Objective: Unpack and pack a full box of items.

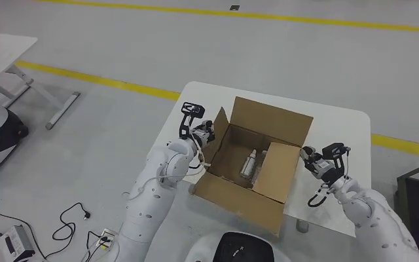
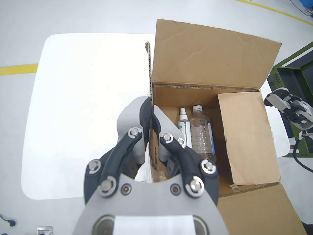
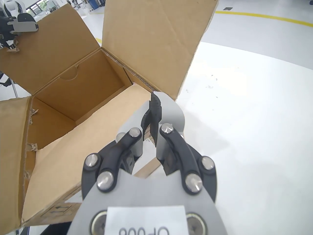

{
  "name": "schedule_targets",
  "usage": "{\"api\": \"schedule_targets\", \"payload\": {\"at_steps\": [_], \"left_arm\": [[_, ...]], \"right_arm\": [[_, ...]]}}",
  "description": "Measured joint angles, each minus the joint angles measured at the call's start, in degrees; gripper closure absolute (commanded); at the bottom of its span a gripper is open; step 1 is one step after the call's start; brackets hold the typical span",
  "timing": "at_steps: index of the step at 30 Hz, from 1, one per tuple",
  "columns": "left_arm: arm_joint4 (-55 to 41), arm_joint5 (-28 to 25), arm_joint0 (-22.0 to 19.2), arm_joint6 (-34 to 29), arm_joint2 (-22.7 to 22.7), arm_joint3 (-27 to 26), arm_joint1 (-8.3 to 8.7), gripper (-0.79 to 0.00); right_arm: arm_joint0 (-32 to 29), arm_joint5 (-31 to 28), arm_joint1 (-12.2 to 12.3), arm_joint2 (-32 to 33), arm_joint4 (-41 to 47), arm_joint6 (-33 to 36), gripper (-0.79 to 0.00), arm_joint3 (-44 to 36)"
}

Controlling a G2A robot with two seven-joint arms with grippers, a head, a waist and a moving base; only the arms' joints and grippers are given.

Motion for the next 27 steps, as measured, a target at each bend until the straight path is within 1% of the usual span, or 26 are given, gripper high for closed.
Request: {"api": "schedule_targets", "payload": {"at_steps": [1, 2, 3, 4, 5, 6, 11, 16, 22, 26, 27], "left_arm": [[0.75, 0.01, -0.10, 0.09, -0.17, 0.16, 0.10, 0.000], [2.12, -0.08, -0.23, 0.24, -0.32, 0.44, 0.24, -0.037], [3.15, -0.10, -0.33, 0.38, -0.43, 0.76, 0.34, -0.132], [3.85, 0.01, -0.44, 0.53, -0.58, 1.17, 0.41, -0.296], [4.10, 0.21, -0.64, 0.68, -0.80, 1.80, 0.48, -0.526], [4.34, 0.31, -0.84, 0.73, -0.96, 2.30, 0.54, -0.785], [6.56, -0.02, -1.94, 0.85, -1.11, 4.74, 0.89, -0.785], [11.66, -0.03, -2.32, 1.70, -0.46, 5.50, 1.25, -0.785], [15.11, 2.12, -2.37, 2.50, -0.33, 6.74, 1.51, -0.785], [27.55, 3.14, -1.85, 4.56, 0.88, 8.51, 2.12, -0.785], [29.29, 3.68, -1.72, 5.09, 1.03, 9.04, 2.12, -0.785]], "right_arm": [[-0.31, 0.12, 0.02, 0.15, -0.14, -0.57, 0.000, -0.06], [-0.89, 0.06, 0.09, 0.47, -0.09, -1.28, 0.000, -0.24], [-1.38, -0.12, 0.17, 0.76, 0.03, -1.66, 0.000, -0.40], [-1.86, -0.28, 0.29, 1.11, 0.09, -1.94, 0.000, -0.61], [-2.54, -0.52, 0.46, 1.63, 0.14, -2.22, 0.000, -1.03], [-3.08, -0.69, 0.60, 2.05, 0.16, -2.36, 0.000, -1.42], [-6.15, -1.52, 1.49, 4.49, 0.16, -1.72, 0.000, -4.36], [-8.94, -1.87, 2.09, 6.09, 0.13, -0.54, 0.000, -7.41], [-11.16, -2.18, 2.46, 7.27, 0.63, 0.75, 0.000, -9.74], [-12.45, -2.52, 2.71, 8.19, 0.92, 1.15, 0.000, -11.05], [-12.73, -2.56, 2.76, 8.36, 0.95, 1.23, 0.000, -11.33]]}}
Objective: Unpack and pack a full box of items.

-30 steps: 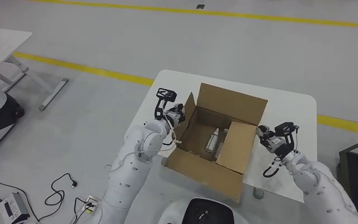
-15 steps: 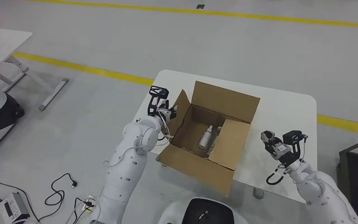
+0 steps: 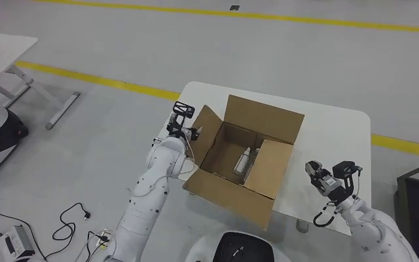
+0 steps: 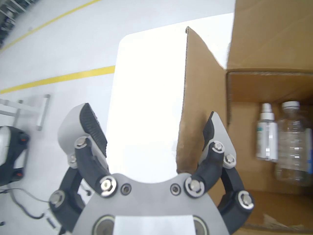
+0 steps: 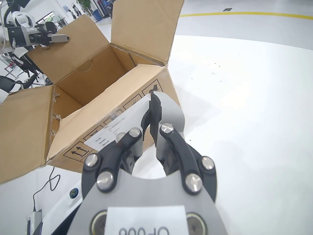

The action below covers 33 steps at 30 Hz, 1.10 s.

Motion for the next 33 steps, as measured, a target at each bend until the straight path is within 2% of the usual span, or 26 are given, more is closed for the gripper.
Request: {"api": "schedule_targets", "payload": {"at_steps": [4, 8, 20, 25, 30, 33], "left_arm": [[-0.91, 1.68, 0.29, 1.38, 0.12, 3.08, -0.15, -0.785], [3.75, 2.46, 0.03, 2.07, 1.28, 5.74, -0.11, -0.785], [4.54, 4.10, -0.81, 2.92, 3.48, 9.58, -0.64, -0.785], [1.49, 2.81, -0.04, 3.62, 3.41, 5.18, -0.80, -0.785], [6.57, 0.68, 4.20, 12.11, 5.83, -4.37, -0.56, -0.785], [4.82, -0.54, 6.11, 12.48, 7.77, -8.91, -0.81, -0.785]], "right_arm": [[-0.95, -0.05, 0.11, 0.26, -0.22, 0.63, 0.000, -0.65], [-1.26, 0.07, 0.10, 0.41, 0.00, 0.79, 0.000, -0.58], [-1.02, -0.20, -0.23, -0.25, 0.32, 1.15, 0.000, 0.62], [-0.75, -0.41, -0.28, -0.23, 0.22, 1.29, 0.000, 0.84], [-0.70, -0.68, -0.16, 0.35, 0.09, 1.53, 0.000, 0.45], [-0.73, -0.70, -0.09, 0.69, 0.00, 1.63, 0.000, 0.14]]}}
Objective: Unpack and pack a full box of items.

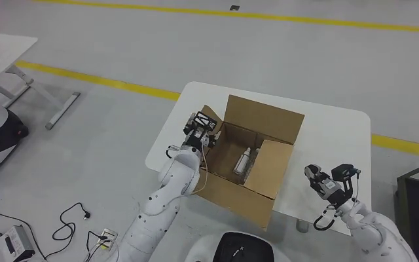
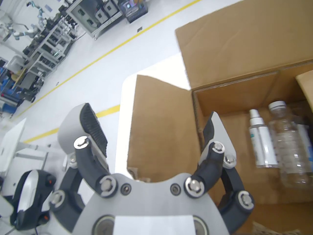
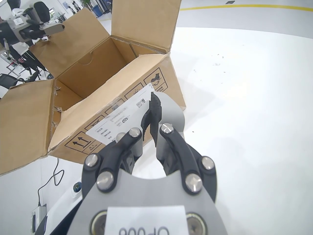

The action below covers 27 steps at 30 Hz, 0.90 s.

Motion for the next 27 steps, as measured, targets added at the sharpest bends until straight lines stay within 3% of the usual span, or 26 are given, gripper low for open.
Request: {"api": "schedule_targets", "payload": {"at_steps": [6, 9, 13, 17, 22, 27], "left_arm": [[-6.70, -4.02, 1.44, -1.77, 5.40, -6.91, -0.75, -0.785], [-11.81, -9.42, 0.75, -2.59, 7.54, -6.60, -0.91, -0.785], [-22.47, -10.44, -1.54, -8.56, 8.91, -4.49, -1.66, -0.785], [-30.62, -11.55, -4.52, -13.51, 10.89, -0.48, -2.14, -0.785], [-26.57, -12.03, -8.61, -14.80, 13.54, 7.56, -2.36, -0.785], [-28.93, -10.77, -12.29, -14.17, 14.70, 16.23, -3.02, -0.785]], "right_arm": [[-1.00, 0.09, 0.16, 0.67, -0.22, -0.18, 0.000, -0.67], [-1.84, 0.49, 0.26, 1.08, -0.24, -0.43, 0.000, -0.95], [-3.01, 0.65, 0.44, 1.76, -0.44, -0.68, 0.000, -1.58], [-4.64, 1.19, 0.63, 2.52, -0.46, -1.06, 0.000, -2.21], [-6.51, 1.63, 0.85, 3.50, -0.26, -1.59, 0.000, -3.18], [-8.20, 1.88, 1.07, 4.41, -0.37, -1.85, 0.000, -4.24]]}}
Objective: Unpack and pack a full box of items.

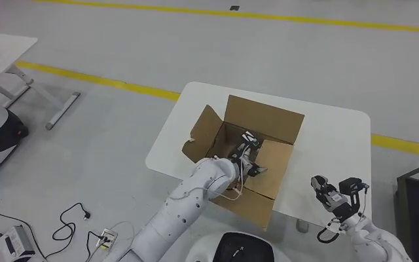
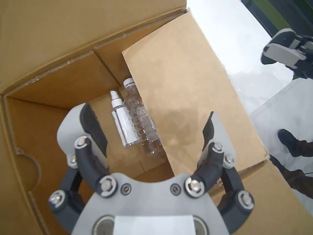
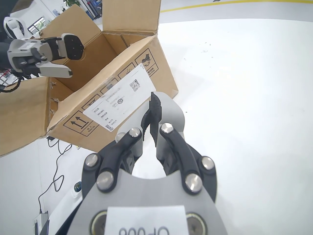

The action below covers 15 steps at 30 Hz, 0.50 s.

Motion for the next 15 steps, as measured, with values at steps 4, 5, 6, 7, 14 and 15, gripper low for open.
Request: {"api": "schedule_targets", "payload": {"at_steps": [4, 5, 6, 7, 14, 15], "left_arm": [[-3.79, -0.87, -1.83, 0.12, 0.48, 4.10, -0.39, -0.785], [-5.27, -1.66, -2.28, -0.26, 0.58, 5.17, -0.49, -0.785], [-6.43, -2.16, -2.63, -0.31, 0.55, 5.86, -0.55, -0.785], [-7.73, -2.38, -2.87, -0.24, 0.43, 6.55, -0.63, -0.785], [-20.01, -2.39, -5.36, -2.44, -0.45, 12.66, -1.34, -0.785], [-21.38, -2.53, -5.71, -2.68, -0.48, 13.47, -1.43, -0.785]], "right_arm": [[-0.75, 0.12, 0.04, 0.22, 0.23, 0.21, 0.000, -0.51], [-0.92, -0.04, 0.03, 0.21, 0.50, 0.22, 0.000, -0.59], [-1.00, -0.19, 0.02, 0.17, 0.66, 0.26, 0.000, -0.62], [-1.06, -0.33, 0.01, 0.13, 0.73, 0.31, 0.000, -0.65], [-0.86, -0.84, -0.11, -0.41, 0.65, 0.62, 0.000, -0.47], [-0.78, -0.90, -0.13, -0.45, 0.66, 0.66, 0.000, -0.42]]}}
